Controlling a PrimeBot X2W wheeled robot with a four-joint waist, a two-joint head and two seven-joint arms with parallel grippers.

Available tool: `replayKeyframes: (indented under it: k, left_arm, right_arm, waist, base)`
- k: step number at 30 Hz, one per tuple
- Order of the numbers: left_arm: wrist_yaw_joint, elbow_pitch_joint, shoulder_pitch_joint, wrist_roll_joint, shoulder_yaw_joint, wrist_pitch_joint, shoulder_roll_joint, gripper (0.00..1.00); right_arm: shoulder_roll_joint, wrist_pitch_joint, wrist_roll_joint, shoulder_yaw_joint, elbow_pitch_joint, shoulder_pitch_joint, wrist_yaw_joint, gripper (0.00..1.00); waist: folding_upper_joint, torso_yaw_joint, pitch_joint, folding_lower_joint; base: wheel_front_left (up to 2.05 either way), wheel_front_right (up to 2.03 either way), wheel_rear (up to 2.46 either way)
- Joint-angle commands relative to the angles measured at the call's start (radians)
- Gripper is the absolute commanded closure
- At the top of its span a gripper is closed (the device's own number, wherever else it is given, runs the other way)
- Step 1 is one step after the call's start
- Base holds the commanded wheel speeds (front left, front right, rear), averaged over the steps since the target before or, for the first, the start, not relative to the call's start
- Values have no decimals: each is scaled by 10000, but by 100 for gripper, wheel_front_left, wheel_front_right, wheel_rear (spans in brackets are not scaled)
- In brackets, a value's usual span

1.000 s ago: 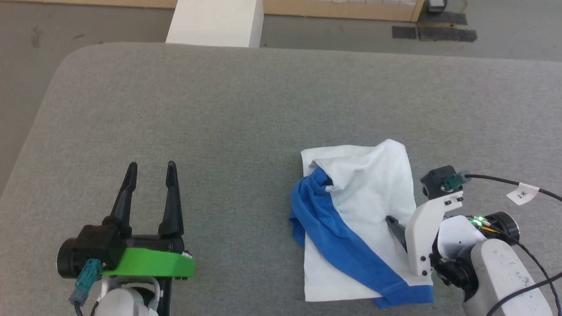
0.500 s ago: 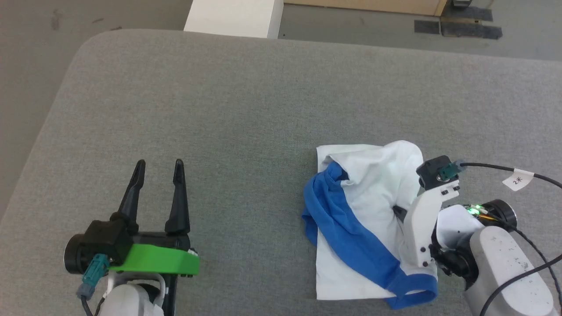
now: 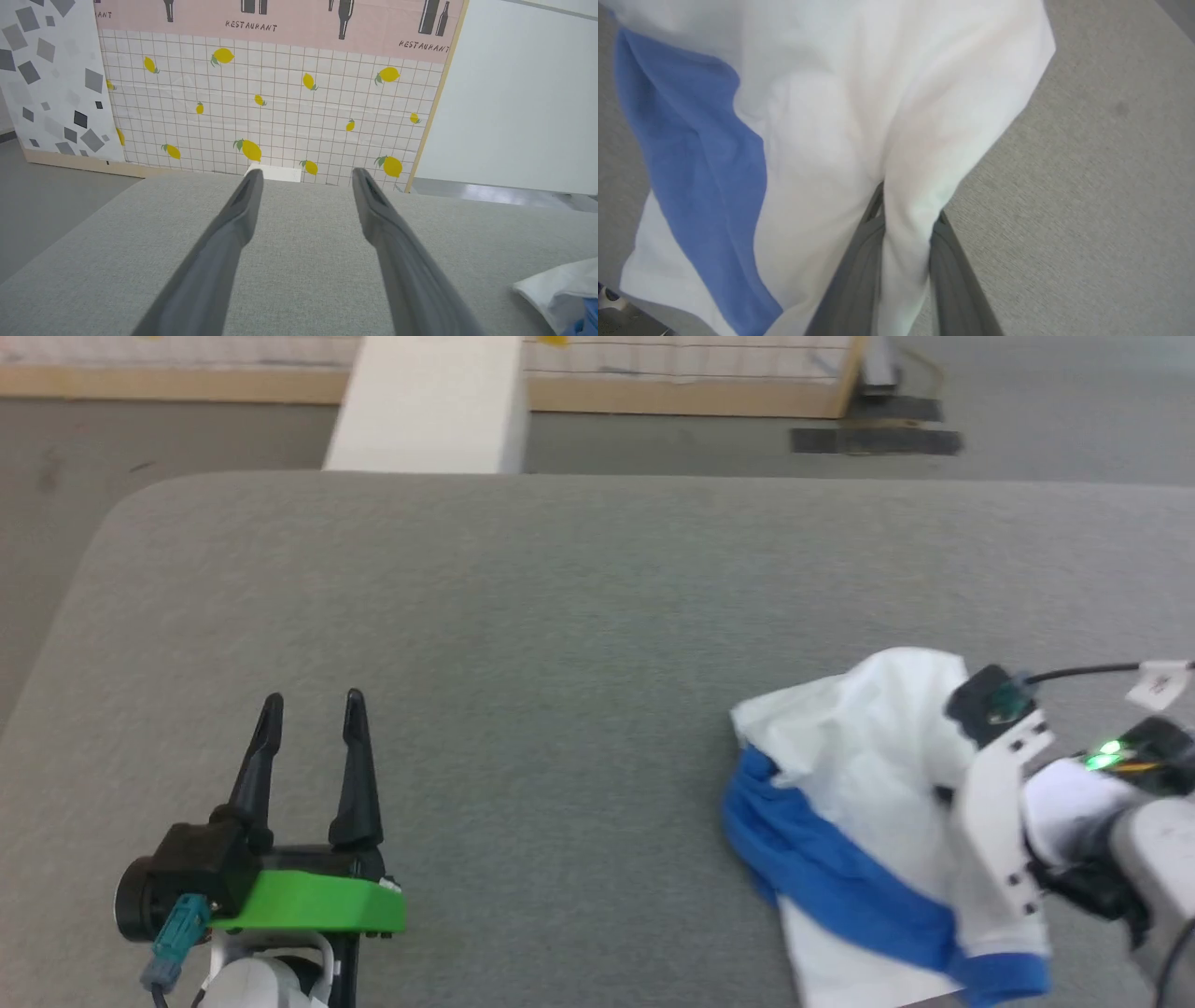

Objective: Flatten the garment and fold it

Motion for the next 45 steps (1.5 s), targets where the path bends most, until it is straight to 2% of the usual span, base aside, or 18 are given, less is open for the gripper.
replayKeyframes:
  k: [1,7,13,23,32,33,34,39,45]
  left_arm:
    - [8,-49,-71,-55,-11,-46,-24,0]
    - [-80,-108,-568,211,-89,-46,66,0]
    - [-141,-234,-1191,495,-148,-32,406,0]
    - [-102,-996,-1847,824,-189,559,943,0]
    - [80,-1686,-1898,810,14,781,1146,0]
    - [90,-1720,-1889,804,20,783,1155,0]
    - [107,-1753,-1870,801,22,788,1159,0]
    - [172,-1683,-1756,743,23,739,1141,0]
    - [201,-1194,-1584,511,6,448,982,0]
  right_arm:
    - [-331,37,130,49,-41,-285,-19,100]
    - [-1238,-237,225,62,531,-1001,-19,100]
    - [-1733,-1058,8,-397,1754,-1787,-19,100]
    - [-2087,-3083,-1021,-1504,4367,-3172,-19,100]
    - [-2110,-4813,-1752,-1833,5937,-4185,-19,100]
    - [-2109,-4968,-1805,-1889,6093,-4261,-19,77]
    - [-2092,-5088,-1866,-1950,6313,-4346,-19,0]
    - [-2053,-5688,-2063,-2117,7049,-4711,-19,0]
    - [-2465,-6373,-1955,-1952,7175,-5179,-19,0]
  waist:
    - [-1,-1611,447,0]
    - [-1,-2911,1258,0]
    - [-1,-3395,2433,0]
    - [-1,-3024,4247,0]
    - [-1,-2685,4990,0]
    - [-1,-2669,4997,0]
    - [-1,-2651,4992,0]
    - [-1,-2621,4729,0]
    - [-1,-2538,3669,0]
  base:
    - [0,0,0]
    - [0,0,0]
    - [0,0,0]
    - [0,0,0]
    - [0,0,0]
    - [0,0,0]
    - [0,0,0]
    - [0,0,0]
    - [0,0,0]
